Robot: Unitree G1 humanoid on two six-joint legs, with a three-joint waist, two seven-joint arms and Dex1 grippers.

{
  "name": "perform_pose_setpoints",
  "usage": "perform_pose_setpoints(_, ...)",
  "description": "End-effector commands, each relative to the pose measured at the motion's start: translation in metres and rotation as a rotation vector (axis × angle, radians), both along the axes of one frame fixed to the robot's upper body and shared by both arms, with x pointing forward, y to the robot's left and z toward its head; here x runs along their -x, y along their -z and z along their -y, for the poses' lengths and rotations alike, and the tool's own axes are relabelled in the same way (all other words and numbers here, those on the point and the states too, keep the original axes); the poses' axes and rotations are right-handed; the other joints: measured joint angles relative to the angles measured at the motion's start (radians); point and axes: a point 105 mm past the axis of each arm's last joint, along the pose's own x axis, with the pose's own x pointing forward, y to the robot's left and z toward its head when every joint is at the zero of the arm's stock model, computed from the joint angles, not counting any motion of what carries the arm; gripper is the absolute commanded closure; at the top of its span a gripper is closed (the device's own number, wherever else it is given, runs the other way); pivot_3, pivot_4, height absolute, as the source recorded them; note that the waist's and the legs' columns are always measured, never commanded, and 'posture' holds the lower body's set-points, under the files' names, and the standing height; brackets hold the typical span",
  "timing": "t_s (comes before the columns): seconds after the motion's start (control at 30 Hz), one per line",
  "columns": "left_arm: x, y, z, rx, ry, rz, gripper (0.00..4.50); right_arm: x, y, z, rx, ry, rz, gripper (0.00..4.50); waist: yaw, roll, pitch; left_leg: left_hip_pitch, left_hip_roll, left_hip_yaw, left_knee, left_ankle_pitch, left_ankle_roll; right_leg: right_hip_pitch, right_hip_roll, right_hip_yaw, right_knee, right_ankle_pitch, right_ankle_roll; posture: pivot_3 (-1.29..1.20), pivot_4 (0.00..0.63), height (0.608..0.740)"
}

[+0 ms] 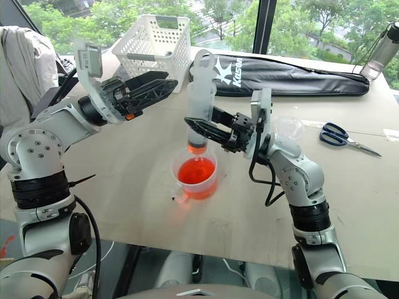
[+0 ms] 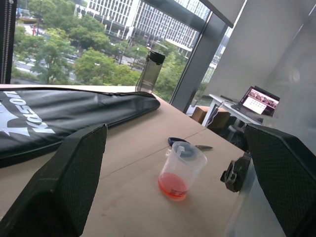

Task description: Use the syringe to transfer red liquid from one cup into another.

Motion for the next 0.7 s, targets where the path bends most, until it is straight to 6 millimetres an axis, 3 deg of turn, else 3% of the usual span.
perform_pose_setpoints(0.03, 0.003, -0.014, 0.003, 0.030, 0.024, 0.045, 0.00, 0.005, -0.027, 0.007, -0.079, 0.015, 0.047, 2.99, 0.000, 0.000, 0.000, 0.000, 0.000, 0.000, 0.000, 0.000, 0.000, 0.000, 0.000, 0.000, 0.000, 0.000, 0.000, 0.00, 0.150, 0.724)
perform_pose_setpoints(0.2, -0.002, -0.018, 0.008, 0.084, 0.020, 0.061, 0.00, -0.004, -0.027, 0.017, -0.140, 0.067, -0.038, 2.99, 0.001, 0.000, 0.000, 0.000, 0.000, 0.000, 0.000, 0.000, 0.000, 0.000, 0.000, 0.000, 0.000, 0.000, 0.000, 0.00, 0.150, 0.724)
perform_pose_setpoints(0.3, -0.001, -0.016, 0.011, 0.083, 0.025, 0.063, 0.00, 0.001, -0.014, 0.012, -0.034, 0.056, 0.003, 2.99, 0.000, 0.000, 0.000, 0.000, 0.000, 0.000, 0.000, 0.000, 0.000, 0.000, 0.000, 0.000, 0.000, 0.000, 0.000, 0.00, 0.150, 0.724)
perform_pose_setpoints(0.57, -0.004, -0.013, 0.018, 0.100, 0.033, 0.068, 0.00, 0.008, 0.004, 0.009, 0.031, 0.064, -0.009, 2.99, 0.001, 0.000, 0.000, 0.000, 0.000, 0.000, -0.001, 0.000, 0.000, 0.000, 0.000, 0.000, 0.000, 0.000, 0.000, 0.00, 0.150, 0.724)
perform_pose_setpoints(0.7, -0.003, -0.012, 0.019, 0.090, 0.043, 0.067, 0.00, 0.008, -0.020, 0.014, -0.116, 0.053, -0.055, 2.99, 0.000, 0.000, 0.000, 0.000, 0.000, 0.000, 0.000, 0.000, 0.000, 0.000, 0.000, 0.000, -0.001, 0.000, 0.000, 0.00, 0.150, 0.724)
